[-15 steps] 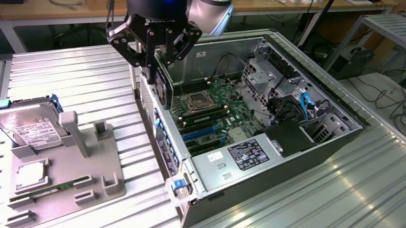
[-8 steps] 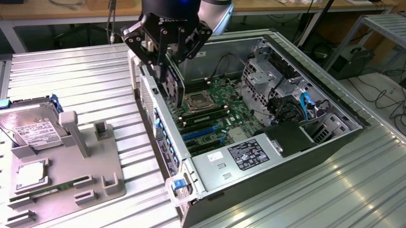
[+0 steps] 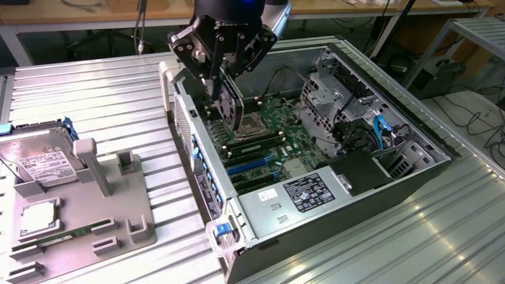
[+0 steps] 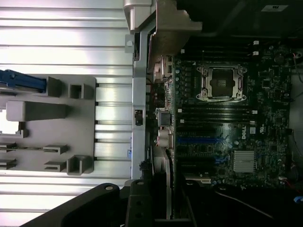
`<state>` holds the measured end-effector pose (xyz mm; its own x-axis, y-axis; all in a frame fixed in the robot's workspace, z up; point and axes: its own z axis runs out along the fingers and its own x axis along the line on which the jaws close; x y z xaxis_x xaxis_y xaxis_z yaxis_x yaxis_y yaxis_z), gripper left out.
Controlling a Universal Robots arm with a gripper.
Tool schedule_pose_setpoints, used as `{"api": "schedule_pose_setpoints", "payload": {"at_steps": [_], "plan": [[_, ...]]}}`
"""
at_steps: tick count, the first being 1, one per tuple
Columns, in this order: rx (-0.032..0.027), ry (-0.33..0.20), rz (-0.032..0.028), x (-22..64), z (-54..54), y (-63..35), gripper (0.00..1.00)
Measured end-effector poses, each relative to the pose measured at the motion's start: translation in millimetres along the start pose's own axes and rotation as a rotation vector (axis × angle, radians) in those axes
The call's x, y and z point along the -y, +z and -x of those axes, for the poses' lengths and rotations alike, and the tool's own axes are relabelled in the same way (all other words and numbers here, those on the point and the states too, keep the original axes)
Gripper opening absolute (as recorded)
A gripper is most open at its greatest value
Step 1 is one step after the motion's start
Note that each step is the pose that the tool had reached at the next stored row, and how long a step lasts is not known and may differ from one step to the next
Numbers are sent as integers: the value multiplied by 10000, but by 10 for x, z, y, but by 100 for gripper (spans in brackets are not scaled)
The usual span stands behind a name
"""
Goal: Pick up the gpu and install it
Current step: 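Pick up the gpu and move the gpu toward the slot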
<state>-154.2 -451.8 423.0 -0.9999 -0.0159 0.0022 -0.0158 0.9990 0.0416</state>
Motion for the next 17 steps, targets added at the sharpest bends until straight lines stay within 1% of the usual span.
{"api": "schedule_pose_setpoints", "payload": {"at_steps": [3, 4, 10, 17], "plan": [[0, -1, 0, 1, 72, 0, 28], [0, -1, 0, 2, 120, 0, 28], [0, -2, 0, 4, 262, -1, 28], [0, -2, -1, 7, 460, -1, 28]]}}
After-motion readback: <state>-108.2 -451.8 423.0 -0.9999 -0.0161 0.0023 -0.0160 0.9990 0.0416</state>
